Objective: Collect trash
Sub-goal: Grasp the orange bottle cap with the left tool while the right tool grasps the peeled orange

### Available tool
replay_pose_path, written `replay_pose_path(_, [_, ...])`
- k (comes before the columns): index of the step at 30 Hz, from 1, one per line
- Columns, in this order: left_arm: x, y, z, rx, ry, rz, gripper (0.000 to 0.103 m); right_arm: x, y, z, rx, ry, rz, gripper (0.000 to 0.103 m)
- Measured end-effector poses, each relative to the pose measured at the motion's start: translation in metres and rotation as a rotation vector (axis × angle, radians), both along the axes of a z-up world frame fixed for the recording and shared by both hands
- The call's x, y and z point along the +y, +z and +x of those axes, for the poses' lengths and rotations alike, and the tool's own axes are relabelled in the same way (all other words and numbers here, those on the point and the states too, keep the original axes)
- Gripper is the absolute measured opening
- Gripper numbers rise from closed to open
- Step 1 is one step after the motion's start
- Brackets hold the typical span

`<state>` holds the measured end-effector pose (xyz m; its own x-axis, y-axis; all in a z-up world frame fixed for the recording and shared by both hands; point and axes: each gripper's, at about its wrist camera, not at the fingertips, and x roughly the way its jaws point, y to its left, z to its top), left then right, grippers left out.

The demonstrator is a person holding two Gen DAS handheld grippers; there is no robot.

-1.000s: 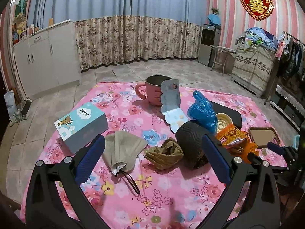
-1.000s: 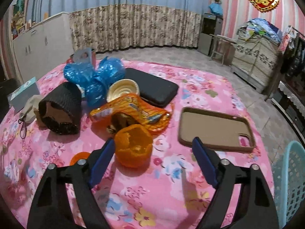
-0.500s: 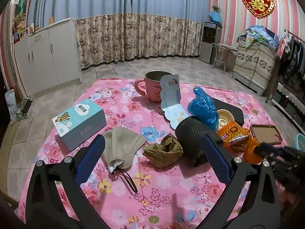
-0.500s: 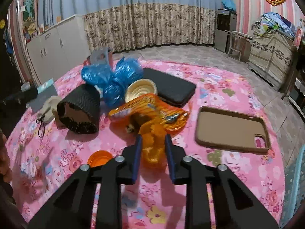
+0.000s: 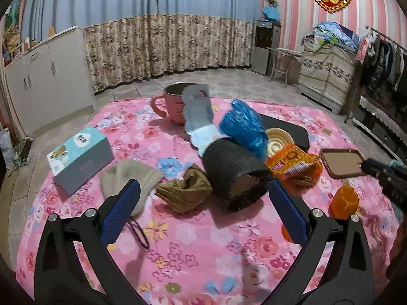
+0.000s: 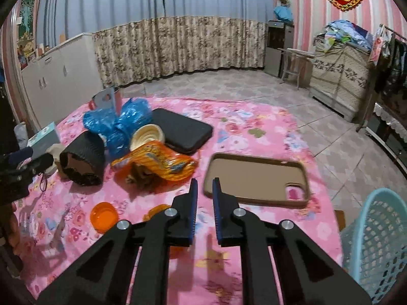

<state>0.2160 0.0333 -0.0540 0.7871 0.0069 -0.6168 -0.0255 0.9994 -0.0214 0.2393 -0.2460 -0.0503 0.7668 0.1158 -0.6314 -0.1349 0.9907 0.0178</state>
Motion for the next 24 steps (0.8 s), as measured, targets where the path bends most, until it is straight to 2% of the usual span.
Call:
replay_pose_path(3, [-0.011,-0.006,0.000,0.020,-0.033,-0.016,0.098,-0.008,-0.002,0.002,0.011,-0.025,0.004,0.014])
replay_pose_path(5, [-0.018,-0.012,0.002,0.049,-0.055,-0.037,0.098,-0.013,-0.002,0.002,0.014,-0.040,0.005,0.024])
replay_pose_path(7, [-0.027,-0.017,0.003,0.077,-0.082,-0.053,0.098,-0.018,0.001,0.000,-0.008,-0.064,-0.010,0.052])
replay_pose_path(10, [-0.043,-0.023,0.005,0.109,-0.112,-0.059,0.097,-0.025,0.004,-0.001,-0.024,-0.087,-0.021,0.054])
replay_pose_path(12, [-0.053,-0.029,0.006,0.135,-0.138,-0.086,0.097,-0.033,0.005,-0.002,-0.024,-0.109,-0.001,0.054])
replay_pose_path(15, [-0.068,-0.041,0.010,0.191,-0.153,-0.079,0.097,-0.044,0.005,-0.002,-0.008,-0.140,0.050,0.054])
replay_pose_path(19, [-0.077,-0.054,0.015,0.251,-0.159,-0.102,0.084,-0.047,0.003,-0.005,-0.005,-0.153,0.079,0.054])
replay_pose_path(22, [-0.082,-0.056,0.017,0.252,-0.159,-0.079,0.081,-0.045,0.001,-0.008,-0.001,-0.160,0.081,0.054])
replay_pose_path(24, [-0.087,-0.056,0.016,0.248,-0.166,-0.055,0.074,-0.044,-0.002,-0.012,0.006,-0.167,0.087,0.054])
